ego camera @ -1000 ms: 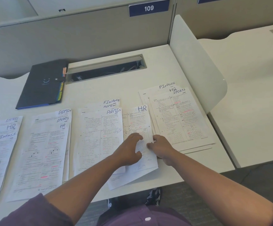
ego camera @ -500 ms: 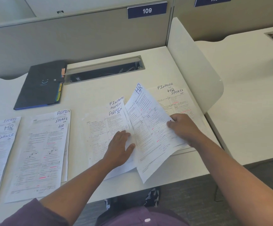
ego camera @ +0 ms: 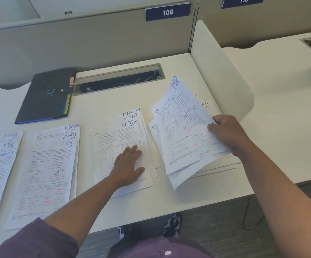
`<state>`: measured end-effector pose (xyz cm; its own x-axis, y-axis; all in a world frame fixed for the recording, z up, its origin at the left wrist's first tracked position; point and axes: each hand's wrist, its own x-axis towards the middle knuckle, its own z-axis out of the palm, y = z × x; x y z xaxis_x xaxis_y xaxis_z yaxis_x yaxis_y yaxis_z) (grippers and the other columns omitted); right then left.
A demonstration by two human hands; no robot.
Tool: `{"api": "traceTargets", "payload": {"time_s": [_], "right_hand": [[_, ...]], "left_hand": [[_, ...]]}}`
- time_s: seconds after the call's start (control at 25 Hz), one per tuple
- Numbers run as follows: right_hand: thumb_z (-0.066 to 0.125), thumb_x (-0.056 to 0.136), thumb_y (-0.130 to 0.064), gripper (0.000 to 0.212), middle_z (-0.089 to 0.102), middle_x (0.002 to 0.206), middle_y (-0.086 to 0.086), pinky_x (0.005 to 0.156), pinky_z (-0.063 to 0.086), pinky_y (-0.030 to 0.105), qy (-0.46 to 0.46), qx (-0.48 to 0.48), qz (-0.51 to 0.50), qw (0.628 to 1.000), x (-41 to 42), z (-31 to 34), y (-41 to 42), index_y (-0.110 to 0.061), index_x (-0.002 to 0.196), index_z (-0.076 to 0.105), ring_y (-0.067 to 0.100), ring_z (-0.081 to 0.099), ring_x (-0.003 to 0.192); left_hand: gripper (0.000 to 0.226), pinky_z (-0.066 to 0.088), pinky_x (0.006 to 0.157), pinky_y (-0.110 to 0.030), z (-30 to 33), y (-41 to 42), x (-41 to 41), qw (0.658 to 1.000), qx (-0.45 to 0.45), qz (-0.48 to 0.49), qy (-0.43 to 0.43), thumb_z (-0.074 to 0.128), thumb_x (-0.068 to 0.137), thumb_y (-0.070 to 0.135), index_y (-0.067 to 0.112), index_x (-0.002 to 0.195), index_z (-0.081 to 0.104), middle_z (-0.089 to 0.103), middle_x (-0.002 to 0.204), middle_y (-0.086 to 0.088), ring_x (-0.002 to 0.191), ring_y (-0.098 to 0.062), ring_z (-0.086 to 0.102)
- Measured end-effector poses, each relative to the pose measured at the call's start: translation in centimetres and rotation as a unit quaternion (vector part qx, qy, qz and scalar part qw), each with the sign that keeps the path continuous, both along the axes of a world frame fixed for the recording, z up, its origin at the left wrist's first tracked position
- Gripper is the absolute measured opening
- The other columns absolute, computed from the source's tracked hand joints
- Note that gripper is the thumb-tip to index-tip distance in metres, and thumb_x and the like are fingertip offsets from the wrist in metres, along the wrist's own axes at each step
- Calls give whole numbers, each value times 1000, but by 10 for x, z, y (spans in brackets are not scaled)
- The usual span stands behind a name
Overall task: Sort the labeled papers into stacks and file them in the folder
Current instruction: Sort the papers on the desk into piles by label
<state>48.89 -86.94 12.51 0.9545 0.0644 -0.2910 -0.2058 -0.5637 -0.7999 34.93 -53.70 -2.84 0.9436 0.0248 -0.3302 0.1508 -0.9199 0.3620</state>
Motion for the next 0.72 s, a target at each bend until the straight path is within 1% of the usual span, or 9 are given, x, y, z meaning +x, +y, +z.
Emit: {"api": "traceTargets", "payload": {"time_s": [0.16,0.28,0.32,0.36,0.44,0.48,0.56,0.64,0.72], "right_hand": [[61,95,-14,19,75,69,-13,57,53,24,13,58,-16,998,2,-1,-1,-20,85,75,10,70,61],[62,98,-8,16,79,79,-5,49,54,21,53,138,-24,989,-2,-6,5,-15,93,76,8,73,61],[62,98,-7,16,80,83,-2,51,55,22,66,161,-25,984,-5,-9,9,-14,95,76,10,74,65],[62,99,-6,15,81,86,-1,54,57,24,81,181,-26,980,-9,-14,14,-13,97,76,13,76,72],[61,99,-3,16,81,97,7,67,62,32,113,214,-27,970,-19,-28,26,-9,104,75,24,77,87],[60,100,-1,17,79,103,13,75,63,36,132,227,-23,965,-26,-37,34,-6,108,74,30,76,94],[59,100,1,18,77,110,19,88,61,46,172,241,-7,955,-40,-54,50,0,114,71,36,74,103],[58,102,-2,19,77,111,18,94,59,52,206,237,16,949,-52,-68,62,0,117,70,37,74,105],[57,104,-7,18,78,110,13,96,58,53,211,203,32,956,-59,-79,70,-5,114,72,33,74,104]], "left_hand": [[69,3,130,-47,9,8,8,1000,-19,-2,21,59,102,42,27,162,28,4,175,9,162,-19,-4],[50,17,129,-44,21,6,12,993,-105,57,-18,54,108,36,24,155,45,28,171,5,160,-22,17],[42,28,124,-43,29,3,11,974,-185,122,-40,48,110,40,25,149,54,43,163,5,155,-21,33],[41,37,117,-40,38,0,11,933,-292,202,-53,41,110,48,29,140,62,56,153,8,145,-18,48],[54,51,102,-39,53,-2,12,801,-492,337,-42,30,108,61,32,123,73,74,130,6,121,-17,69],[55,56,96,-41,57,1,10,752,-543,372,-31,30,108,61,30,117,75,78,121,2,112,-20,74],[44,61,88,-46,61,9,5,729,-554,401,-30,39,111,44,26,111,78,80,115,-2,106,-24,77],[32,62,86,-48,59,19,-3,734,-526,428,-39,44,112,28,21,114,75,80,112,-1,103,-25,77],[29,64,79,-45,55,31,-10,739,-495,457,-37,44,112,25,16,113,72,82,105,-1,97,-26,78]]}}
